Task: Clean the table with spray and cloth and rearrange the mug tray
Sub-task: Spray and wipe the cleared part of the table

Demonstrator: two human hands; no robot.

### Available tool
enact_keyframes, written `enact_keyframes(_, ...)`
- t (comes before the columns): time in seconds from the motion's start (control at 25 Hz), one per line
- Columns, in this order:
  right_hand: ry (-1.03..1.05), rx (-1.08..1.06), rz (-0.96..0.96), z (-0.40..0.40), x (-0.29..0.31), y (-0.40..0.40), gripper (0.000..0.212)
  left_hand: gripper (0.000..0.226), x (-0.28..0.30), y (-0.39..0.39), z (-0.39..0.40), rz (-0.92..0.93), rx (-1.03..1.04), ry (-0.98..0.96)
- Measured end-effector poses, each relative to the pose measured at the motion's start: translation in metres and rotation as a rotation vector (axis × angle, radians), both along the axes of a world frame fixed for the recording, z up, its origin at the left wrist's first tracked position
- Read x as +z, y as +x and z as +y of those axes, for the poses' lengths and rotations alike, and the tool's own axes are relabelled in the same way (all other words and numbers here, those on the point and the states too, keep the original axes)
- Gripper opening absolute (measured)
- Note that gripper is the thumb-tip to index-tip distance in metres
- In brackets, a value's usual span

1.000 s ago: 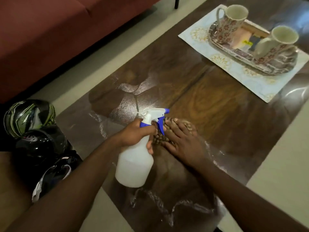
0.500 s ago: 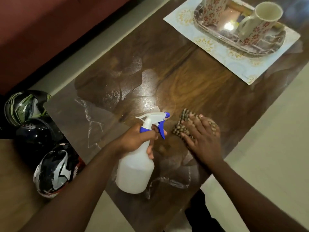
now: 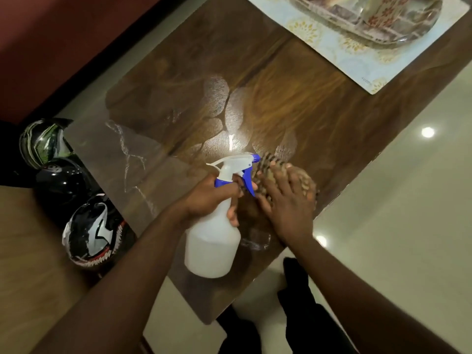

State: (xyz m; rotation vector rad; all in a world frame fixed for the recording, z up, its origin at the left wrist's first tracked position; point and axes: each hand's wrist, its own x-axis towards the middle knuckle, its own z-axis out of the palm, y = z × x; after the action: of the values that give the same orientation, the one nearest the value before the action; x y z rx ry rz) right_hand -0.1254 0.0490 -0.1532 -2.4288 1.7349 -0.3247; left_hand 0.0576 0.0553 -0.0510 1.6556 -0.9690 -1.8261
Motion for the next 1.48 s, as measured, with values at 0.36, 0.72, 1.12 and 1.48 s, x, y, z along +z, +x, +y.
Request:
enact_keyframes(0.36,0.027,0.147,-0.114,0.083,0.002,0.063,0.051,0.044,0.001,0.013,0.077,0.090,0.104,0.025)
enact_keyframes(0.72,0.046,0.252,0.019,0.117,0.003,0.081,0.045,0.032,-0.016,0.062,0.166,-0.037,0.283,0.091)
enact_keyframes(1.12,0.058,0.371,0.015,0.143,0.002,0.109,0.046,0.031,-0.029,0.094,0.208,-0.164,0.323,0.192)
enact_keyframes(1.48,0.082,0.436,0.026,0.133,0.004,0.169,0.046,0.030,-0.007,0.154,0.200,-0.156,0.346,0.133)
